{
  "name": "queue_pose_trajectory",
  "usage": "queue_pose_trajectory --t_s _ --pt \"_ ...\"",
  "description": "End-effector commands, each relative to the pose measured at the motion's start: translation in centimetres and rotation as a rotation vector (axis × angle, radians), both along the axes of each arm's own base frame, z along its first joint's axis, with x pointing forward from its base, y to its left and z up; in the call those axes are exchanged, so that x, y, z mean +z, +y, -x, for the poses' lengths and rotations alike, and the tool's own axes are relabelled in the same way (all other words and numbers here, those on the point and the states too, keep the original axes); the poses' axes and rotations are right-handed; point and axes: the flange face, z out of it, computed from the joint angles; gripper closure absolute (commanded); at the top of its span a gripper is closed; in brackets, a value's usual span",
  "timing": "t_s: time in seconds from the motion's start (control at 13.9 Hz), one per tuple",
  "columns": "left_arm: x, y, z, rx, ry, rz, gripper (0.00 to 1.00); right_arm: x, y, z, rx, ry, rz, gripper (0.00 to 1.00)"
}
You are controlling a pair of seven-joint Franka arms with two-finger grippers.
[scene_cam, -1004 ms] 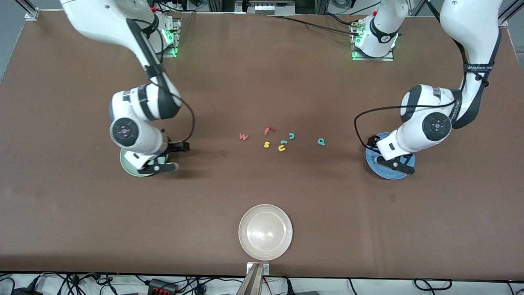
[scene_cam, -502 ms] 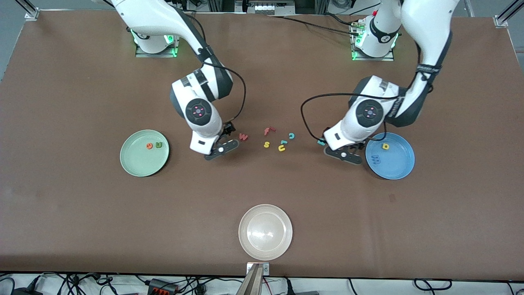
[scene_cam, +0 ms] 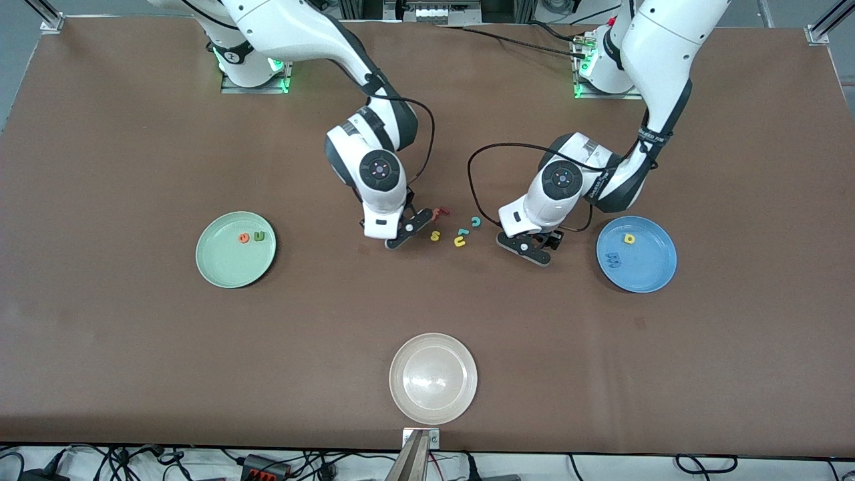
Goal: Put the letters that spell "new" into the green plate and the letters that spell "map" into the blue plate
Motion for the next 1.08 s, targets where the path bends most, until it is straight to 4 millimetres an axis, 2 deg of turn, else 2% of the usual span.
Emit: queue_pose_trajectory --t_s 0.0,0.07,0.22,0.43,0.5,0.57,0.65,0.72,0.86,0.93,1.0 --pt "-0.5 0.2 1.6 -0.045 -0.004 -0.014 0.05 -1.7 1.1 0.2 0.049 -0.019 -0.01 0.34" --pt "-0.6 -0.5 2.0 -0.058 -0.003 -0.014 0.05 -2.0 1.3 0.3 0.053 -0.026 -0.014 0.34" --pt "-0.7 -0.5 2.0 -0.06 -0.002 -0.015 0.16 -2.2 1.4 0.1 0.06 -0.045 -0.022 0.34" --pt "-0.7 -0.5 2.0 -0.058 -0.002 -0.015 0.51 -2.8 1.3 -0.1 0.09 -0.079 -0.006 0.34" --pt "-0.7 -0.4 2.0 -0.057 -0.002 -0.016 0.66 -3.1 1.4 -0.1 0.09 -0.08 -0.006 0.34" --pt "-0.7 -0.4 1.9 -0.057 -0.003 -0.015 0.76 -3.3 1.4 0.0 0.089 -0.079 -0.005 0.34" --pt "-0.7 -0.4 2.0 -0.057 -0.002 -0.015 0.82 -3.3 1.4 0.1 0.09 -0.077 -0.005 0.35" --pt "-0.6 -0.4 1.9 -0.057 -0.003 -0.015 0.87 -3.4 1.4 0.1 0.092 -0.074 -0.003 0.44" --pt "0.1 -0.1 1.4 -0.053 -0.011 -0.016 0.89 -3.7 1.3 0.2 0.093 -0.071 0.0 0.59" --pt "1.1 0.1 1.0 -0.063 -0.025 -0.016 0.89 -3.9 1.2 0.2 0.092 -0.068 0.003 0.65" --pt "2.4 1.2 0.0 -0.066 -0.037 -0.023 0.89 -3.8 1.2 0.2 0.09 -0.066 0.003 0.73"
